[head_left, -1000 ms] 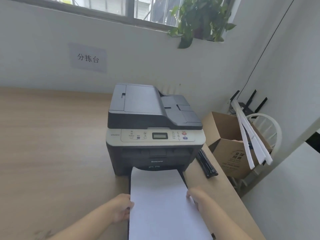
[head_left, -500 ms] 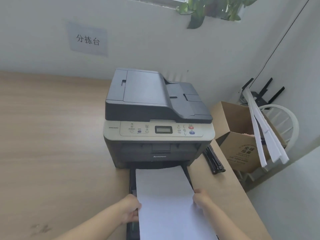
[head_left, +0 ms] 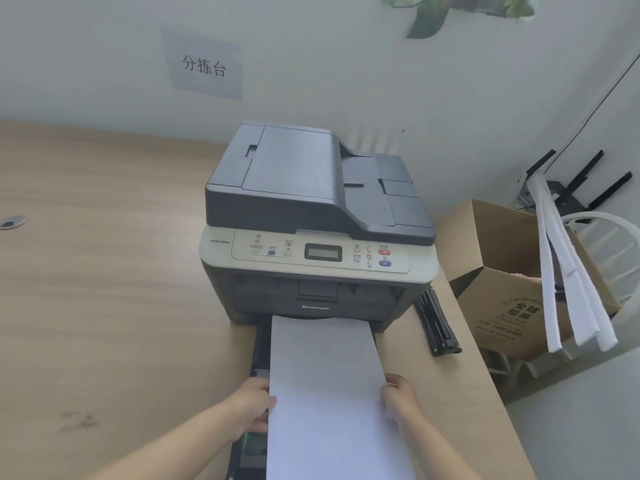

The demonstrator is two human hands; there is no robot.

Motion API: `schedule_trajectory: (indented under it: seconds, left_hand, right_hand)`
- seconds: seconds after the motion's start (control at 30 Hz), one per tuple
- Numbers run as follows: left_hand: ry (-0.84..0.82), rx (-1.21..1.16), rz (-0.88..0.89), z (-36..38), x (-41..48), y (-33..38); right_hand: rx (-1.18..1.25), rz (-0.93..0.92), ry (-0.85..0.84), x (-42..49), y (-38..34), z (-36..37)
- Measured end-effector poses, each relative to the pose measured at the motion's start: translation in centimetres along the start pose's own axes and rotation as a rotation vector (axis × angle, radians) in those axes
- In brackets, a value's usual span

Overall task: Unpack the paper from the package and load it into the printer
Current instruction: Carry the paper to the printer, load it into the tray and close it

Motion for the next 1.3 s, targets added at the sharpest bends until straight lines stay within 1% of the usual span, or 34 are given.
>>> schedule_trajectory:
  seconds: [0.2,0.37,0.43,0.5,0.6,0.73,0.83,0.93,1.03,1.07,1.13,1.2,1.27,1.3]
  left_hand:
    - [0.182,0.044,0.055,-1.3,0.7,1.3]
    - [0.233,0.000,0.092,-1.2,1.6,2.0]
    - [0.259,0.000,0.113,-1.1,1.9,2.4]
    - [0.286,0.049,0.144,-1.3,2.4,2.7]
    - [0.350,0.196,0.204,-1.4,2.6,3.3]
    - [0.458,0.438,0.276,-1.5,2.9,3.7]
    - [0.487,0.547,0.295,-1.7,3.3,3.5]
    - [0.483,0.604,0.324,-2.0,3.9,3.1]
    - [0.447,0.706,0.368,-1.8,4.2,2.2]
    - [0.421,0.769,0.374,-1.6,4.2,1.7]
    - [0.389,0.949,0.354,-1.1,4.4,0.9]
    - [0.394,1.124,0.317,-0.5,4.3,0.8]
    - [0.424,1.281,0.281,0.0,4.0,1.0]
    - [0.440,1.353,0.276,0.1,3.9,1.1]
  right_hand:
    - [-0.019,-0.042,-0.122,1.2,-1.5,1.8]
    - [-0.029,-0.075,-0.113,1.3,-2.2,2.4]
    - [-0.079,-0.097,-0.111,1.4,-2.5,2.6]
    - [-0.168,-0.124,-0.116,1.6,-2.8,2.7]
    - [-0.302,-0.185,-0.149,1.6,-3.4,2.7]
    - [-0.392,-0.264,-0.173,1.7,-4.0,3.0]
    - [-0.480,-0.335,-0.183,1.9,-3.9,3.1]
    - [-0.702,-0.412,-0.247,1.7,-3.3,3.2]
    - [-1.010,-0.555,-0.256,1.3,-2.3,3.2]
    - [-1.110,-0.605,-0.250,1.2,-1.8,3.2]
    - [-1.261,-0.640,-0.262,0.7,-1.1,3.2]
    - [-1.348,-0.679,-0.223,0.7,-1.1,3.2]
    - [-1.436,-0.680,-0.194,0.6,-2.0,3.1]
    - [-1.485,-0.691,-0.209,0.6,-2.3,3.0]
Point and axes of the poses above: each hand's wrist, its own x-axis towards the middle knuckle, its own z-axis out of the palm, y = z × x, the point moved 4 cm from there along x, towards the middle knuckle, and after that the axes turned 6 degrees about -z, right-handed, at the moved point
